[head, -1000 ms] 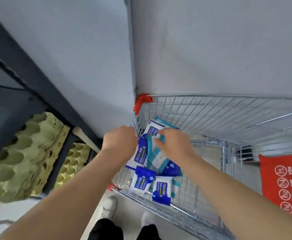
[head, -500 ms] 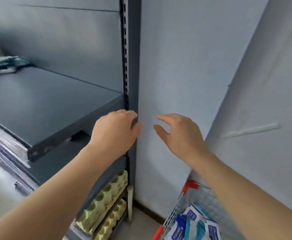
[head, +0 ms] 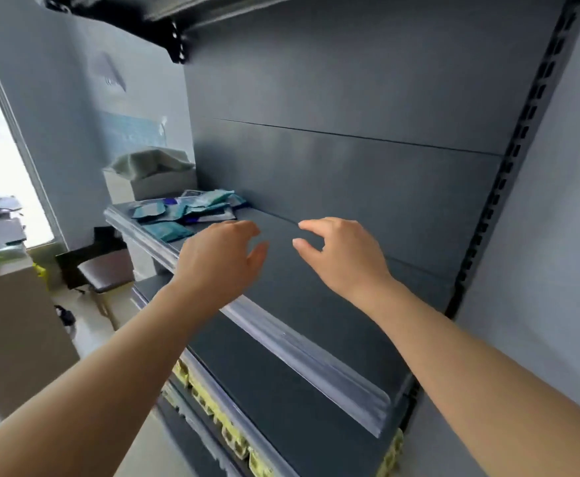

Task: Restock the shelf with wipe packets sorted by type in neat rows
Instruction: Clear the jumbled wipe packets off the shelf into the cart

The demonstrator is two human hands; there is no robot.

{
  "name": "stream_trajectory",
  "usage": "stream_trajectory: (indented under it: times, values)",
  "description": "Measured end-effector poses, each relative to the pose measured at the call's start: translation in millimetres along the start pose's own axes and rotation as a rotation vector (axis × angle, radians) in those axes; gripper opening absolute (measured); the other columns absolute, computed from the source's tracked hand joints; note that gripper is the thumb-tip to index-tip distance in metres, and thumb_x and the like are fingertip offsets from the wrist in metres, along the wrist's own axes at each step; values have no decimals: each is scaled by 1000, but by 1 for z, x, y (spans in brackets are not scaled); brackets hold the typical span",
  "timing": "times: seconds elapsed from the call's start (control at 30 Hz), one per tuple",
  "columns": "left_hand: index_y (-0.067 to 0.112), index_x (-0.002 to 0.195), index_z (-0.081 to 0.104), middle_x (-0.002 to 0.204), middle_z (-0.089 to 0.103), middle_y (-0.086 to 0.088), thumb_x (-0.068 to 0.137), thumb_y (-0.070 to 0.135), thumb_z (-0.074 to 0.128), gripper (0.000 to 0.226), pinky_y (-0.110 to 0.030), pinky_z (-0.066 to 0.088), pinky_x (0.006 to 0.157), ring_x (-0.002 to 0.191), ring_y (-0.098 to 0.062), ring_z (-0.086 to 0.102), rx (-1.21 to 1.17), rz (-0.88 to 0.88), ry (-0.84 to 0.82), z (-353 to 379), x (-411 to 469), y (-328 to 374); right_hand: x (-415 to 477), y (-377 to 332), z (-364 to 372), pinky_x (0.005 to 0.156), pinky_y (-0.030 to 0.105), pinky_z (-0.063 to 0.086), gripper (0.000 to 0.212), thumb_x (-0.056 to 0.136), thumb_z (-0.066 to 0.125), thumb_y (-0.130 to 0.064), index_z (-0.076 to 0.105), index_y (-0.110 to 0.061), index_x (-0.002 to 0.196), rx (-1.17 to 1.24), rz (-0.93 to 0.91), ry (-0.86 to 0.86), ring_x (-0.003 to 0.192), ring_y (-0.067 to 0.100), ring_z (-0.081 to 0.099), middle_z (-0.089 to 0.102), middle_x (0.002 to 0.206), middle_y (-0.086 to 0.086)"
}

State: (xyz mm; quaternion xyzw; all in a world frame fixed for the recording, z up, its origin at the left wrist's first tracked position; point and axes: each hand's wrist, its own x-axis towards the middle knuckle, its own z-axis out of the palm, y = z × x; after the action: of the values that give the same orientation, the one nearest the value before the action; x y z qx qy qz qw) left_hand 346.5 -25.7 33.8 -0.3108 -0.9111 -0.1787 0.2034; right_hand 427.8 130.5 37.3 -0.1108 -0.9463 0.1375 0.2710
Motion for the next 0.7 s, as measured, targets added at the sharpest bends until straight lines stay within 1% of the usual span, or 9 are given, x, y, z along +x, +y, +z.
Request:
stream_trajectory:
  times: [0.07, 0.17, 0.3, 0.43, 0.53, 0.6, 0.7]
  values:
    - [29, 126, 57, 121, 65, 5, 95, 45, 46, 36, -33, 46, 85, 111, -23, 59, 10, -24, -35, -2, 14, -46, 27, -28, 23, 90, 34, 48, 38, 93, 53, -41, 61, -26, 127, 38, 34, -8, 106, 20, 60, 66, 121, -4]
    - [28, 123, 59, 119, 66, 2, 93, 45, 48, 36, -37, 51, 86, 107, -24, 61, 6, -73, -81, 2, 40, -107, 65, -58, 56, 88, 38, 50, 38, 90, 56, -42, 62, -26, 124, 70, 78, -22, 102, 22, 61, 70, 112, -2]
    - [27, 121, 60, 118, 66, 0, 92, 45, 51, 36, -35, 51, 85, 105, -25, 61, -12, -126, -110, 16, 76, -169, 109, -80, 98, 89, 38, 50, 39, 89, 57, -42, 63, -24, 124, 60, 102, -64, 104, 24, 61, 70, 114, 0]
    - [25, 127, 57, 123, 63, -2, 89, 50, 56, 45, -39, 51, 88, 108, -26, 60, -37, -165, -173, 43, 117, -222, 152, -86, 139, 88, 38, 51, 37, 89, 58, -41, 65, -23, 120, 27, 101, -93, 105, 26, 62, 70, 114, 3]
    - [23, 135, 51, 134, 57, -2, 85, 54, 60, 59, -39, 48, 96, 118, -25, 55, -36, -172, -255, 65, 152, -259, 186, -86, 168, 86, 37, 52, 36, 89, 58, -41, 65, -23, 120, 2, 106, -103, 106, 26, 61, 69, 115, 4]
    - [24, 142, 41, 144, 47, -4, 79, 62, 63, 76, -40, 44, 102, 126, -26, 48, -24, -181, -341, 78, 174, -280, 209, -85, 187, 85, 36, 52, 36, 89, 58, -40, 65, -23, 120, -4, 116, -118, 106, 27, 61, 68, 116, 5]
    - [32, 149, 25, 153, 31, -4, 60, 81, 62, 107, -50, 34, 109, 136, -32, 34, 43, -199, -483, 97, 202, -310, 241, -84, 214, 86, 34, 51, 39, 88, 58, -42, 64, -23, 122, 10, 145, -156, 109, 26, 60, 67, 119, 4]
